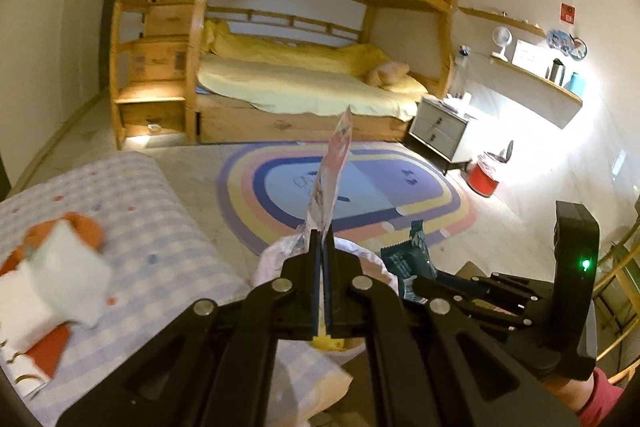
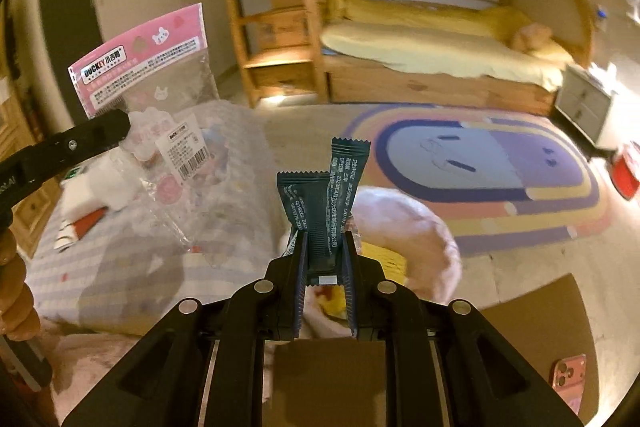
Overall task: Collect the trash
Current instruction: 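Carry sachets to the bin with the right gripper while the left carries the plastic bag, then open both grippers over the bin and return them to the table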
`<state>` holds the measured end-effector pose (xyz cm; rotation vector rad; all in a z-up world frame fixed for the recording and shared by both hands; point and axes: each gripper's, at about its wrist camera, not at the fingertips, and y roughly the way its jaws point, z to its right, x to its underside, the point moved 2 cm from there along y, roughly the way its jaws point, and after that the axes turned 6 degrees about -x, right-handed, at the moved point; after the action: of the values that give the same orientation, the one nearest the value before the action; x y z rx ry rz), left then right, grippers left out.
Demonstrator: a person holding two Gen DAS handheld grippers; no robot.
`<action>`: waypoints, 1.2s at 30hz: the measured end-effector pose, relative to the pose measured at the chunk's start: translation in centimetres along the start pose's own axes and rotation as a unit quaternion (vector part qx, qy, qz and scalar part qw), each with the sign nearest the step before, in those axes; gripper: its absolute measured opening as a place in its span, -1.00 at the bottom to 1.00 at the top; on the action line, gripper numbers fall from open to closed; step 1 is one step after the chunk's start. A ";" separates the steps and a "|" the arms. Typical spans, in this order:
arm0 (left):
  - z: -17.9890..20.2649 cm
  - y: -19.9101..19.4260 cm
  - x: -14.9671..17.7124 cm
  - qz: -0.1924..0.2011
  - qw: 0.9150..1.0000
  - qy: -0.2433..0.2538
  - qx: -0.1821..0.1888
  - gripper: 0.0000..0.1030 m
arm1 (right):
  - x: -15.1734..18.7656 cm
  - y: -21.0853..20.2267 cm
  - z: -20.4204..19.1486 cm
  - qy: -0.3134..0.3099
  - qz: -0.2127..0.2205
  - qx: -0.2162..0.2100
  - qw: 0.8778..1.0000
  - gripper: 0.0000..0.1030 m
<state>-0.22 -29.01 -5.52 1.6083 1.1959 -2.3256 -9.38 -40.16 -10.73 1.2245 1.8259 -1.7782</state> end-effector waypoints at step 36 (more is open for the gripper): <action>-2.0 1.2 0.1 -0.037 0.997 0.002 -0.064 -0.13 | 0.2 0.7 2.3 0.038 -0.013 -0.004 0.999 -0.09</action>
<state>1.78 -28.54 -6.58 1.5528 1.3966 -2.2364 -9.74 -42.36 -11.71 1.2878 1.8977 -1.7577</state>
